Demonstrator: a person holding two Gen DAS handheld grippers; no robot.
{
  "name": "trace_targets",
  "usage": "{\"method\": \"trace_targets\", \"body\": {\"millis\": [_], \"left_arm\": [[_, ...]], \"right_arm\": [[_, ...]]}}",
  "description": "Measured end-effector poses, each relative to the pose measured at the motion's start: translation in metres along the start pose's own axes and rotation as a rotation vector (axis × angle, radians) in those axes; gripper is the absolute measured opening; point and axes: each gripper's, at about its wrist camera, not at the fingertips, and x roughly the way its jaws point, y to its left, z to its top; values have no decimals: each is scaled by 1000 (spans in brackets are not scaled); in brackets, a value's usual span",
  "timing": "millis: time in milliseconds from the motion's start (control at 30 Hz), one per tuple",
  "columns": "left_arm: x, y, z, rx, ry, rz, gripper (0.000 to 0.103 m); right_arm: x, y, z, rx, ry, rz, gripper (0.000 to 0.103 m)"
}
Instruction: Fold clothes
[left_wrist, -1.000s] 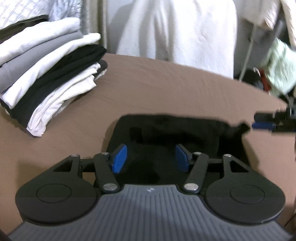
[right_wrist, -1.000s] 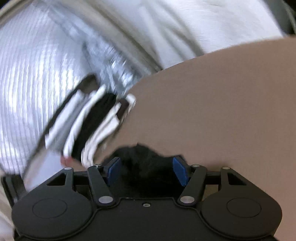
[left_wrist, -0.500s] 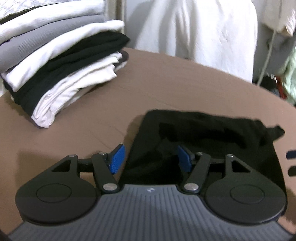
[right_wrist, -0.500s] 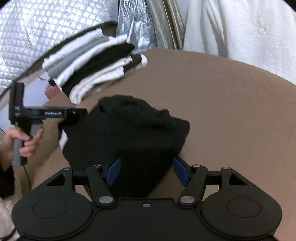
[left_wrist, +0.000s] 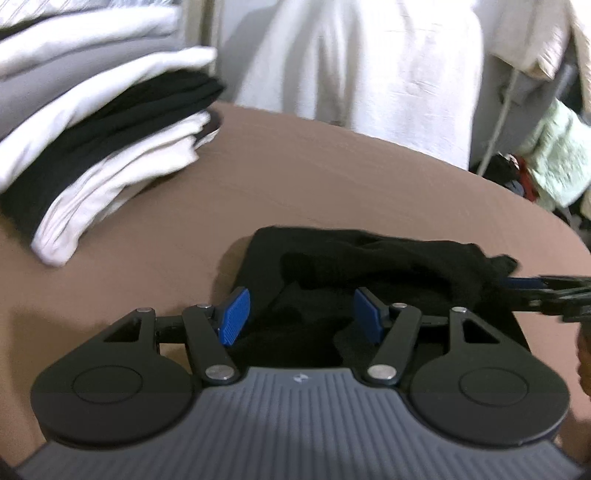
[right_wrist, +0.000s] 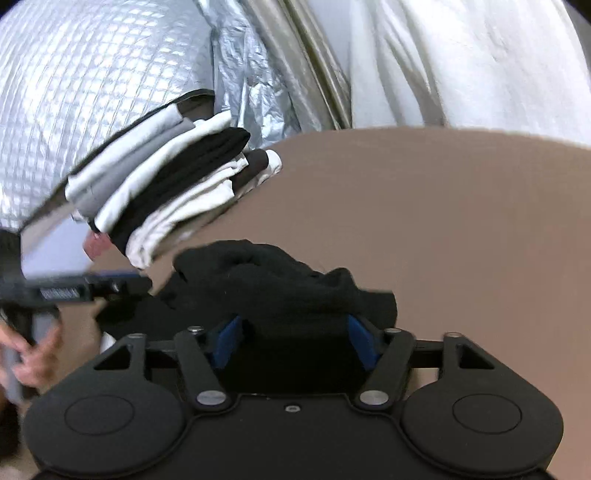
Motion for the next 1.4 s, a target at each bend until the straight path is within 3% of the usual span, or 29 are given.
{"method": "trace_targets", "body": {"millis": [100,200,267,300,367,433,467,500,567,600,667,700,767,833,867,900,933,1000,1067,1167,1267,1333,1400], "left_arm": [[24,-7,16,32,39,-43,72],[51,-13,29,62,76,-48,80],[70,-18,30,70,122,-55,77],[79,-21,31,73,144,-58,52],[89,-27,33,85,167,-39,23],[77,-35,39,101,139,15,16],[68,-39,43,109,109,36,15],[56,-43,48,116,61,58,15],[43,-41,56,90,7,80,15],[36,-40,59,75,-19,91,16],[49,-33,57,47,0,127,18],[63,-28,51,22,25,148,26],[58,-27,48,26,39,183,42],[51,-26,45,33,50,219,43],[47,-26,44,37,55,236,43],[44,-26,42,40,61,254,45],[40,-26,41,44,66,272,48],[33,-25,38,51,77,307,66],[25,-25,35,59,88,342,67],[10,-3,25,-85,145,296,67],[-5,17,17,-231,163,256,68],[-16,28,8,-311,179,255,73],[-23,42,-4,-419,178,228,75]], "right_arm": [[1,1,1,-25,-61,-15,59],[0,-11,9,78,-90,-5,60],[2,-19,9,128,-78,9,61],[6,-20,8,125,-60,-22,65],[13,-22,5,121,-21,-82,71],[21,-28,1,152,3,-82,71],[22,-30,-1,163,-17,-53,60],[20,-29,-2,151,-39,-35,34],[15,-24,4,111,-66,-41,20],[10,-23,6,113,-83,-45,14],[7,-25,9,142,-89,-58,14],[9,-27,9,166,-77,-65,14],[17,-38,5,230,-19,-89,19],[24,-47,1,293,30,-123,28],[21,-47,3,301,35,-146,43],[19,-47,5,310,39,-168,51],[16,-47,7,319,42,-186,51],[9,-48,7,352,41,-188,56],[2,-54,4,421,50,-170,57],[-13,-67,-7,591,69,-79,63],[-23,-78,-22,786,78,68,73],[-23,-80,-27,843,95,131,81],[-19,-77,-28,844,115,135,85]]}}
